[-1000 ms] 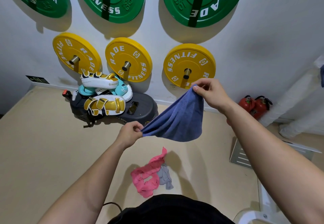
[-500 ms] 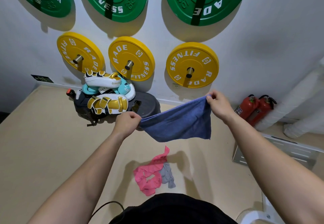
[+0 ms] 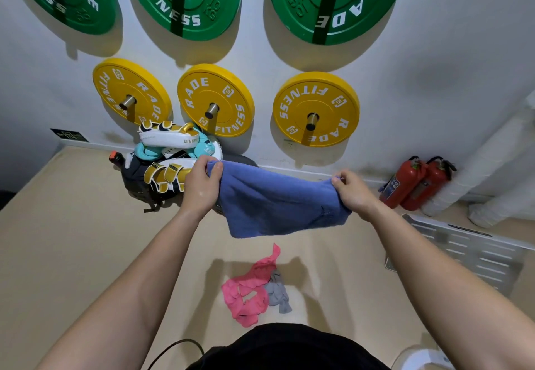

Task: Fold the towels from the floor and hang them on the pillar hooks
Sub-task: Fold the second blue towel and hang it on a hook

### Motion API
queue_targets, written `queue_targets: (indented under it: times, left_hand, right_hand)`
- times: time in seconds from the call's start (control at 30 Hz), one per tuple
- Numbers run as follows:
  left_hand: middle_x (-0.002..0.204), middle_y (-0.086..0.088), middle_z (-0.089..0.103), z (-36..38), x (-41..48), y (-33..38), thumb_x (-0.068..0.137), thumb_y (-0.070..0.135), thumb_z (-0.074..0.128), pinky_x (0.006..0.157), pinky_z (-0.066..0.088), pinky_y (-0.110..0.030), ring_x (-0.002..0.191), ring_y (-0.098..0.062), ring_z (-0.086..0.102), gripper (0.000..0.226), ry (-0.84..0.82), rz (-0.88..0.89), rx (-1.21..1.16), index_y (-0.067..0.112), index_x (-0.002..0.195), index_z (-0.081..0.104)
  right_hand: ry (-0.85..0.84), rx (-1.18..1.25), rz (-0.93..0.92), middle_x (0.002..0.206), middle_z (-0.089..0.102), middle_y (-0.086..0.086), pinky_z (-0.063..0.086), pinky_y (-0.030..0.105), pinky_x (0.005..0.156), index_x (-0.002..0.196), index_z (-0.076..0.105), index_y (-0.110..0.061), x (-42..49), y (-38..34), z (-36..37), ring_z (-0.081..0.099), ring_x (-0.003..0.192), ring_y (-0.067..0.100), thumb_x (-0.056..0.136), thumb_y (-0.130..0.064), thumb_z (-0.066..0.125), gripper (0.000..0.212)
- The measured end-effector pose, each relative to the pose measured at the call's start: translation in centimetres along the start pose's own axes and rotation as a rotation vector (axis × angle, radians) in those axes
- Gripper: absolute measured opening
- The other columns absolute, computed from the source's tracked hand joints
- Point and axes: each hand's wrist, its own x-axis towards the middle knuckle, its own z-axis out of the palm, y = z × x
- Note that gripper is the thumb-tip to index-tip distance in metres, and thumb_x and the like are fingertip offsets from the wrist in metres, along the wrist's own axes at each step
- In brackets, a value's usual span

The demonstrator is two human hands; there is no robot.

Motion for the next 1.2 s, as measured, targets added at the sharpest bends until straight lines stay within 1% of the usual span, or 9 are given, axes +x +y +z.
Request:
queue_targets:
  times: [0.2, 0.33, 0.43, 0.5, 0.6, 0.73, 0.93, 1.07, 1.2]
  left_hand:
    - [0.108, -0.004, 0.064, 0.8, 0.1, -0.6, 0.100, 0.038, 0.055, 0.081, 0.047, -0.037, 0.100, -0.022, 0.057, 0.026, 0.120, 0.010, 0.092, 0.015, 0.112, 0.058]
    - [0.097, -0.004, 0.066, 1.5, -0.3, -1.4, 0.098, 0.035, 0.059, 0.075, 0.044, -0.035, 0.092, -0.025, 0.059, 0.024, 0.166, -0.019, 0.036, 0.012, 0.104, 0.062]
    - [0.078, -0.001, 0.062, 2.4, -1.0, -1.4, 0.096, 0.032, 0.063, 0.063, 0.044, -0.032, 0.077, -0.022, 0.058, 0.018, 0.181, -0.078, -0.051, 0.014, 0.092, 0.063]
    - [0.068, -0.001, 0.058, 3.3, -1.8, -1.4, 0.093, 0.029, 0.067, 0.057, 0.054, -0.032, 0.067, -0.021, 0.058, 0.017, 0.156, -0.137, -0.147, 0.015, 0.085, 0.063]
    - [0.063, -0.003, 0.060, 5.1, -3.2, -1.5, 0.087, 0.028, 0.073, 0.056, 0.061, -0.040, 0.062, -0.023, 0.061, 0.015, 0.052, -0.199, -0.262, 0.017, 0.080, 0.065]
    - [0.065, 0.001, 0.070, 7.3, -5.0, -1.3, 0.075, 0.038, 0.073, 0.072, 0.060, -0.053, 0.065, -0.022, 0.068, 0.015, -0.096, -0.200, -0.282, 0.023, 0.077, 0.072]
    - [0.085, 0.003, 0.077, 8.3, -7.2, 0.0, 0.080, 0.035, 0.067, 0.084, 0.059, -0.050, 0.087, -0.020, 0.073, 0.021, -0.241, -0.155, -0.314, 0.026, 0.094, 0.078]
    - [0.093, 0.005, 0.077, 7.8, -7.6, 0.0, 0.093, 0.021, 0.059, 0.085, 0.059, -0.049, 0.091, -0.016, 0.072, 0.023, -0.298, -0.094, -0.270, 0.031, 0.101, 0.077]
    - [0.090, 0.002, 0.078, 7.5, -7.8, 0.0, 0.095, 0.003, 0.055, 0.082, 0.061, -0.037, 0.088, -0.019, 0.072, 0.043, -0.304, -0.038, -0.251, 0.041, 0.093, 0.075]
  right_hand:
    - [0.273, 0.172, -0.051, 0.088, 0.056, -0.002, 0.035, 0.032, 0.065, 0.095, 0.051, -0.015, -0.4, -1.0, 0.4, 0.049, 0.081, 0.016, 0.105, -0.025, 0.040, 0.018]
    - [0.340, 0.282, -0.053, 0.081, 0.058, -0.006, 0.038, 0.026, 0.062, 0.092, 0.059, -0.015, -0.4, -1.2, 0.8, 0.052, 0.074, 0.011, 0.101, -0.025, 0.050, 0.016]
    - [0.364, 0.405, 0.022, 0.079, 0.064, -0.004, 0.045, 0.025, 0.064, 0.089, 0.065, -0.017, -0.9, -1.0, 1.7, 0.058, 0.075, 0.013, 0.096, -0.026, 0.060, 0.013]
    - [0.330, 0.494, 0.088, 0.076, 0.069, 0.000, 0.058, 0.040, 0.070, 0.084, 0.068, -0.019, -1.6, -0.7, 3.1, 0.064, 0.073, 0.018, 0.089, -0.030, 0.068, 0.012]
    - [0.178, 0.651, 0.139, 0.074, 0.070, 0.010, 0.059, 0.058, 0.070, 0.081, 0.070, -0.015, -3.3, -0.8, 5.8, 0.066, 0.071, 0.027, 0.084, -0.023, 0.074, 0.010]
    - [0.068, 0.730, 0.141, 0.080, 0.067, 0.015, 0.061, 0.053, 0.067, 0.082, 0.068, -0.009, -5.8, -2.5, 8.9, 0.069, 0.074, 0.028, 0.087, -0.011, 0.073, 0.008]
    - [0.010, 0.722, 0.056, 0.083, 0.075, 0.010, 0.061, 0.050, 0.080, 0.084, 0.076, -0.014, -7.1, -3.4, 11.5, 0.073, 0.081, 0.028, 0.083, -0.016, 0.076, 0.003]
    - [0.039, 0.671, 0.039, 0.088, 0.077, 0.004, 0.060, 0.038, 0.080, 0.095, 0.077, -0.013, -7.6, -3.3, 11.8, 0.073, 0.085, 0.020, 0.088, -0.011, 0.071, 0.010]
    - [0.070, 0.596, 0.002, 0.090, 0.077, -0.003, 0.059, 0.039, 0.086, 0.096, 0.079, -0.017, -7.8, -3.1, 12.0, 0.072, 0.088, 0.014, 0.088, -0.010, 0.070, 0.014]
